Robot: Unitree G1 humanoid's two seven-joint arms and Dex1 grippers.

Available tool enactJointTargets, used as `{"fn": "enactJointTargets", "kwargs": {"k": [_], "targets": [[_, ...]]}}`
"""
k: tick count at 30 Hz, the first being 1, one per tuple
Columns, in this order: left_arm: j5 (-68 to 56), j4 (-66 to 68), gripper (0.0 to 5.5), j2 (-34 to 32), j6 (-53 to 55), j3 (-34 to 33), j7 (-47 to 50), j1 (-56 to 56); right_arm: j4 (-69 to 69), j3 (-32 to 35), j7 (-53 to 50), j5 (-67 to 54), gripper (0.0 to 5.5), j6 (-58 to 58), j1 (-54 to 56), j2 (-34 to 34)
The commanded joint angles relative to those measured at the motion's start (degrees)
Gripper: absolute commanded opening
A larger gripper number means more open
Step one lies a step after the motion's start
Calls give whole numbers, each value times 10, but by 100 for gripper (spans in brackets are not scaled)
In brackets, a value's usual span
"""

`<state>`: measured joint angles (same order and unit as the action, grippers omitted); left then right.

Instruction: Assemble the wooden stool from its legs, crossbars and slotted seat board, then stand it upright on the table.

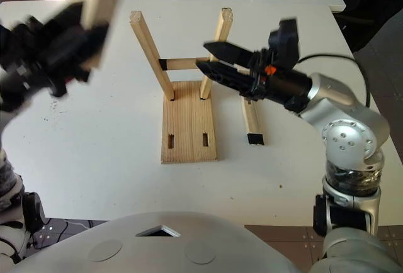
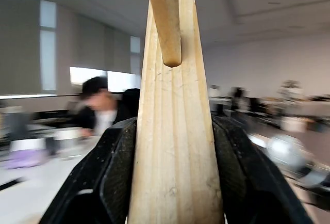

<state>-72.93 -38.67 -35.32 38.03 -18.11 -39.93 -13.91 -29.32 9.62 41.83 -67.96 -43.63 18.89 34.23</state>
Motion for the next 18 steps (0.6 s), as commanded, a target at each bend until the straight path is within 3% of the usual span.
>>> {"fn": "enactJointTargets", "kwargs": {"k": [1,7,18], "targets": [[-3,-18,203,-7,8,33,6,14,-15,-1,-27,-93,218,-51,50,21],[38,-16,203,-14,-1,72,-15,19,-5,1,-24,-156,306,-76,85,48],[63,-19,203,-27,-7,91,-39,37,23,1,-4,-155,306,-69,96,45]]}}
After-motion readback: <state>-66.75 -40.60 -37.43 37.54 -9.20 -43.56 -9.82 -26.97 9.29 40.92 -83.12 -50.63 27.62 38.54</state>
